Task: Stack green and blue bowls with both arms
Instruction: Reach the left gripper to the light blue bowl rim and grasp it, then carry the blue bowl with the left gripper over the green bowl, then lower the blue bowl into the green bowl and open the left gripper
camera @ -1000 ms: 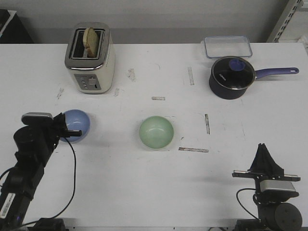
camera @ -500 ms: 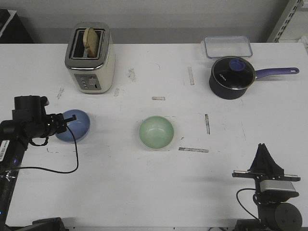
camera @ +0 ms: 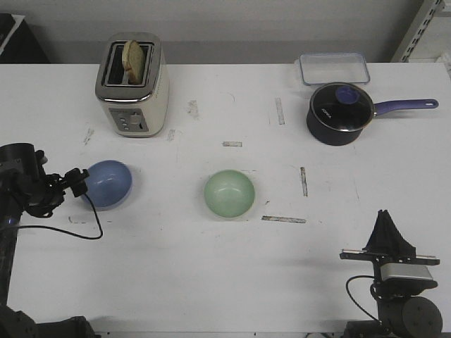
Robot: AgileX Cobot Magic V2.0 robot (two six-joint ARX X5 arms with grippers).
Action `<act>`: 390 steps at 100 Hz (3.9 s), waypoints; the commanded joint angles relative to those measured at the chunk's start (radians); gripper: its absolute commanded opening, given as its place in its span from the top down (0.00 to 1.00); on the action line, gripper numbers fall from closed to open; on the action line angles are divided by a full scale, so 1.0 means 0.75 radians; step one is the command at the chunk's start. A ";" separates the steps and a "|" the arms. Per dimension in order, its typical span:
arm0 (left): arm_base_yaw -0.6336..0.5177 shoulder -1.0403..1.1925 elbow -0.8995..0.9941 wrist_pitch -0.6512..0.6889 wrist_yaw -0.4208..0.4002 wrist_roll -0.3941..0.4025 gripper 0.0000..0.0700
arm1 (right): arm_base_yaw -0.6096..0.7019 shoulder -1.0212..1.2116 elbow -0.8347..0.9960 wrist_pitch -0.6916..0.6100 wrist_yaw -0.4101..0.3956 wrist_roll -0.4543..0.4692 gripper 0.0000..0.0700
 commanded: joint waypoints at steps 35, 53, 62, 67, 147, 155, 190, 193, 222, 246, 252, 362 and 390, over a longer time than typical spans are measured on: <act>-0.038 0.272 0.029 0.069 0.009 -0.002 0.71 | 0.002 -0.005 0.000 0.013 0.000 0.016 0.98; -0.063 0.310 0.029 0.080 0.009 0.000 1.00 | 0.002 -0.005 0.000 0.013 0.000 0.016 0.98; -0.069 0.308 0.029 0.086 0.009 -0.001 1.00 | 0.002 -0.005 0.000 0.013 0.000 0.016 0.98; -0.071 0.299 0.029 0.081 0.009 -0.002 1.00 | 0.002 -0.005 0.000 0.013 0.000 0.016 0.98; -0.743 0.341 0.439 -0.025 0.206 -0.151 1.00 | 0.002 -0.005 0.000 0.013 0.000 0.016 0.98; -0.831 0.411 0.499 -0.030 0.206 -0.180 1.00 | 0.002 -0.005 0.000 0.013 0.000 0.016 0.98; -1.080 0.639 0.687 -0.010 0.185 -0.255 1.00 | 0.002 -0.005 0.000 0.013 0.000 0.016 0.98; -1.088 0.644 0.687 -0.007 0.171 -0.263 1.00 | 0.002 -0.005 0.000 0.013 0.000 0.016 0.98; -1.126 0.666 0.687 -0.014 0.151 -0.259 0.98 | 0.002 -0.005 0.000 0.013 0.000 0.016 0.98; -1.139 0.666 0.687 -0.017 0.159 -0.257 0.81 | 0.002 -0.005 0.000 0.013 0.000 0.016 0.98; -1.139 0.666 0.687 -0.017 0.159 -0.257 0.81 | 0.002 -0.005 0.000 0.013 0.000 0.016 0.98; -1.085 0.194 0.226 0.682 0.056 0.295 0.81 | 0.002 -0.005 0.000 0.013 0.000 0.016 0.98; -0.964 -0.142 -0.354 1.360 -0.010 0.295 0.98 | 0.002 -0.005 0.000 0.013 0.000 0.016 0.98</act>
